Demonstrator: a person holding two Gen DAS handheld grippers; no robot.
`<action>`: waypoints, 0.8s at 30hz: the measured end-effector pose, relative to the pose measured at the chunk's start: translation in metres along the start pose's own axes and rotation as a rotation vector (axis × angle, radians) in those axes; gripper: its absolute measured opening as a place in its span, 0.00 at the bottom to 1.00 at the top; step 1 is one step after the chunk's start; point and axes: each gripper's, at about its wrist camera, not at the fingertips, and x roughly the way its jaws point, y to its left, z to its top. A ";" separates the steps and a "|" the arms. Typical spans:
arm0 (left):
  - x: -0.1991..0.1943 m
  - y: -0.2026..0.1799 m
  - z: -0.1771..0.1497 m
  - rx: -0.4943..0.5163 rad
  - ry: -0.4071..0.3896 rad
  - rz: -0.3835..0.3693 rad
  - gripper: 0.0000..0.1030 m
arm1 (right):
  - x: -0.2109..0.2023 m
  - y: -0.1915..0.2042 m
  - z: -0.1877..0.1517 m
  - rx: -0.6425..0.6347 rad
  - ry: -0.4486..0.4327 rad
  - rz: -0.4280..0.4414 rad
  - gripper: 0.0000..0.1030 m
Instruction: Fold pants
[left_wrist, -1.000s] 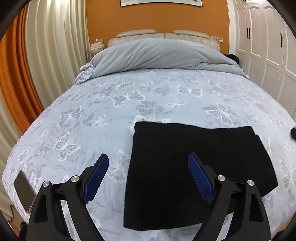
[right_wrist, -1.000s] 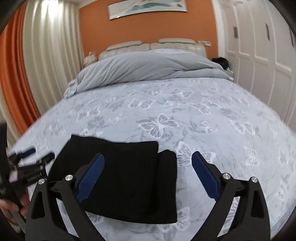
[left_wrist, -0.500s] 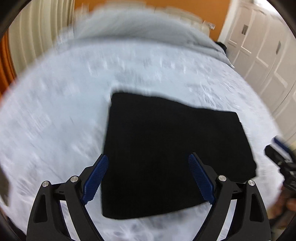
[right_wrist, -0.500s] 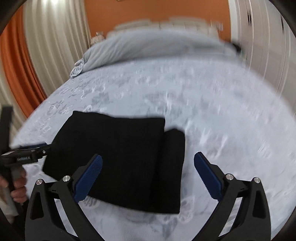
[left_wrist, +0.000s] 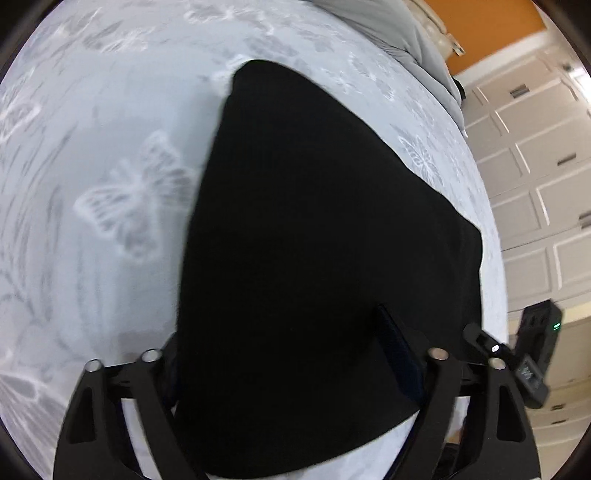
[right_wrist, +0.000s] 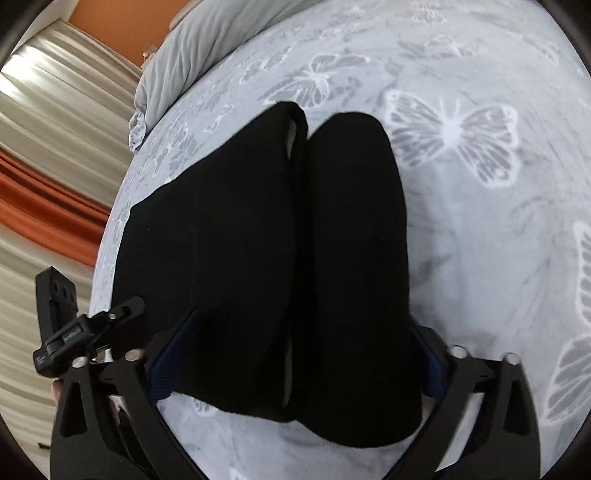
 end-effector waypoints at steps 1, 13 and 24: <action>0.000 -0.003 0.001 0.009 -0.004 -0.004 0.55 | -0.002 0.003 -0.001 -0.014 -0.010 0.011 0.56; -0.075 -0.026 -0.003 0.084 -0.139 -0.100 0.17 | -0.068 0.046 -0.007 -0.134 -0.149 0.115 0.37; -0.104 -0.067 -0.008 0.228 -0.237 -0.043 0.17 | -0.095 0.077 -0.003 -0.233 -0.222 0.106 0.37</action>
